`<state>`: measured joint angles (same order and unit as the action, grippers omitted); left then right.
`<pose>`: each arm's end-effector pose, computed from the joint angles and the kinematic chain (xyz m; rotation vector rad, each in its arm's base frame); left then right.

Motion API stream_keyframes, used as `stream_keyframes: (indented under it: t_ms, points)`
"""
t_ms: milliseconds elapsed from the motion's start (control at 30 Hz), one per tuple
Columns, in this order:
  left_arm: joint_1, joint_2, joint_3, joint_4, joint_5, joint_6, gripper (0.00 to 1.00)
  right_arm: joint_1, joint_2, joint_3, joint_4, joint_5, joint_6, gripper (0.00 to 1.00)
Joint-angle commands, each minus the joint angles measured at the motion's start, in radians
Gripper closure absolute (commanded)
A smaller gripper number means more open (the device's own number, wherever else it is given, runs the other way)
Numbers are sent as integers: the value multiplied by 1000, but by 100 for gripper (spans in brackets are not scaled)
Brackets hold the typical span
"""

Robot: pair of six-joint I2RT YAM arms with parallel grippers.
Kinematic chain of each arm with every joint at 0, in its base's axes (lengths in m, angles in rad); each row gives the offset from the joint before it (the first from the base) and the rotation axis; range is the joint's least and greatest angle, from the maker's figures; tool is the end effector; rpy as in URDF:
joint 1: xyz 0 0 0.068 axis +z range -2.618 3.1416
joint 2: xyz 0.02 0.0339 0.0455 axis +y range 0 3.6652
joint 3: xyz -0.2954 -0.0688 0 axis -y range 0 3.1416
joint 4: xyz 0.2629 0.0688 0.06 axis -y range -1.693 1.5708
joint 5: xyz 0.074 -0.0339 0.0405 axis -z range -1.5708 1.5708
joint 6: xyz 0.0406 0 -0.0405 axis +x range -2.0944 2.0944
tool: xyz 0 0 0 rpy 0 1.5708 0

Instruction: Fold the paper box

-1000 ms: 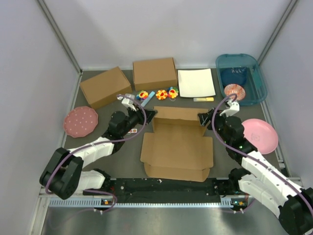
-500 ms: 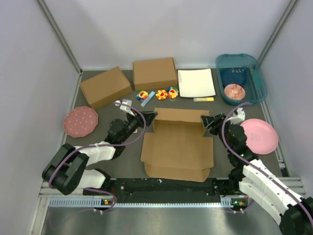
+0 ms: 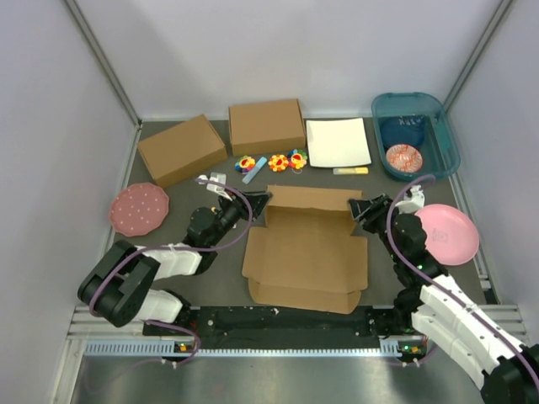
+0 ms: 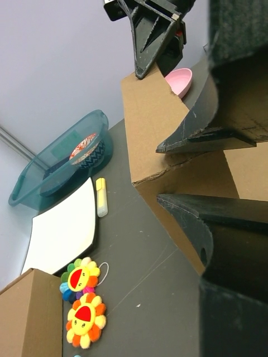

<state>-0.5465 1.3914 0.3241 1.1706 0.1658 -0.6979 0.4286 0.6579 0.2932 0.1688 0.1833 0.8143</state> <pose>0.2188 -0.1409 0.2146 0.0255 1.5735 -1.1187 0.1532 0.0618 0.2342 0.4831 1.7579 0.7332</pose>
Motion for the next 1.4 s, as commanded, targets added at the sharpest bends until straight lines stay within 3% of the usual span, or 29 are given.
stream_keyframes:
  t_ms: [0, 200, 500, 600, 733, 900, 1367]
  points:
    - [-46, 47, -46, -405, 126, 51, 73, 1, 38, 26, -331, -27, -61, 47]
    - [-46, 99, -66, -378, 124, 52, 73, -1, 135, -46, -310, -56, -11, 53]
    - [-47, 189, -111, -290, 133, 34, 74, 1, 97, -89, -348, -91, 54, 54]
    - [-47, 140, -103, -302, 138, 29, 73, 1, 47, -36, -390, -74, 43, 51]
    - [-46, 3, -30, -498, 101, 64, 54, 1, 8, 121, -503, -19, -24, 40]
    - [-46, -172, 95, -736, 23, 104, 39, -1, 55, 320, -566, 31, -136, 34]
    - [-41, -322, 320, -968, -150, 163, 17, 1, 135, 630, -641, 100, -369, 25]
